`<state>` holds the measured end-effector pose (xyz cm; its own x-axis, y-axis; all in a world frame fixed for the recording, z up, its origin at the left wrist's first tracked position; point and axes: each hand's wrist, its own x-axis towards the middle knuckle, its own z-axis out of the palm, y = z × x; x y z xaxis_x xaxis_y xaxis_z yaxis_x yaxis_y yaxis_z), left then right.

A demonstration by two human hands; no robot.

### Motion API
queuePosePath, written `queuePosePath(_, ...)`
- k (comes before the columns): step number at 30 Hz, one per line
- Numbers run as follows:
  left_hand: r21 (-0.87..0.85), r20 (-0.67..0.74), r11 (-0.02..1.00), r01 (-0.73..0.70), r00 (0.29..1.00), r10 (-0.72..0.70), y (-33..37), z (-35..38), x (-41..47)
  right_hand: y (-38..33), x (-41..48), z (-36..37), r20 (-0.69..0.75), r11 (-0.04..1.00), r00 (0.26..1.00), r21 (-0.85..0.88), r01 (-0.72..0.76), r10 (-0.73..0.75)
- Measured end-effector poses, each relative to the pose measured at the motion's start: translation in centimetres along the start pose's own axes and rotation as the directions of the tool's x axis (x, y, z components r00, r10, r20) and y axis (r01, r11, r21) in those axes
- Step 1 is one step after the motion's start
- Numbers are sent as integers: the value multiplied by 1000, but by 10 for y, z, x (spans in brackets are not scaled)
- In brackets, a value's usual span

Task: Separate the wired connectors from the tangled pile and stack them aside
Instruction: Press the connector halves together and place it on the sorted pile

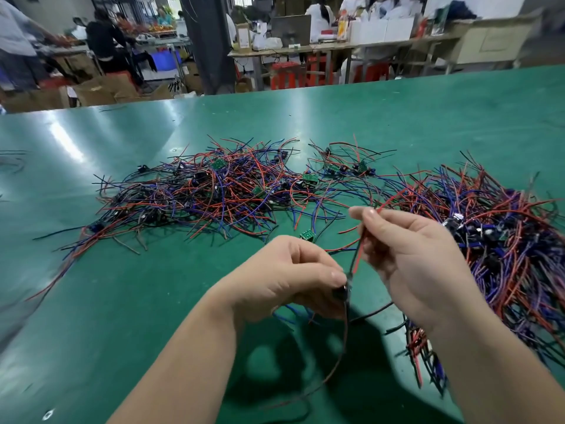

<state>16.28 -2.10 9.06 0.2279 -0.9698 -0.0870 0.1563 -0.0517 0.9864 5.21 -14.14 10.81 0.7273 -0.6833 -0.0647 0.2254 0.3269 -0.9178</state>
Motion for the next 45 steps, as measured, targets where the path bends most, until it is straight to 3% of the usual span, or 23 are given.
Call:
queuePosePath(3,68,165,997,44,985,-55,1,0,-6,-8,3,-6,-47,998,999,69,9,-6)
queuePosePath(6,114,225,992,45,972,-70,1,-2,-7,-7,3,-7,-54,995,999,99,7,-1)
queuePosePath(13,-348,392,933,90,918,57,5,-23,-14,-9,5,-3,-90,940,996,337,55,-25)
queuePosePath(14,-412,349,908,71,933,86,7,-23,-14,-11,7,-5,-111,937,994,345,51,-13)
queuePosePath(16,-480,100,877,-20,992,77,11,-19,-9,-11,8,-8,-113,954,994,299,21,13)
queuePosePath(18,-390,-194,919,-63,981,-15,9,-16,-2,-5,6,-8,-30,991,999,133,-6,10)
queuePosePath(20,-219,-300,976,5,951,-73,3,-13,4,4,0,-3,114,989,993,-143,46,-30)
queuePosePath(21,-154,-293,987,41,952,-85,-1,-11,6,9,-2,-2,182,938,981,-327,118,-61)
queuePosePath(23,-83,-236,994,69,968,-87,-6,-8,7,17,-6,1,279,706,951,-648,286,-130)
queuePosePath(25,-28,-188,998,59,980,-63,-9,-9,5,19,-7,1,322,554,928,-745,372,-190)
queuePosePath(29,-40,-229,999,23,973,-31,-6,-11,5,14,-8,2,309,532,909,-738,414,-278)
queuePosePath(33,74,-410,996,44,912,-10,-9,-16,10,-14,-15,0,251,438,844,-764,474,-475)
queuePosePath(36,177,-518,976,124,855,-14,-16,-24,13,-51,-19,-10,186,485,792,-702,521,-582)
queuePosePath(39,282,-604,948,147,795,57,-25,-31,15,-73,-8,-34,102,446,808,-791,419,-580)
queuePosePath(40,339,-629,928,151,771,105,-27,-34,15,-75,-1,-43,91,349,815,-872,342,-572)
queuePosePath(42,429,-652,890,153,734,188,-29,-39,15,-72,15,-58,89,61,836,-988,144,-541)
queuePosePath(45,515,-672,844,152,683,287,-30,-44,13,-61,24,-71,1,-224,932,-971,-86,-362)
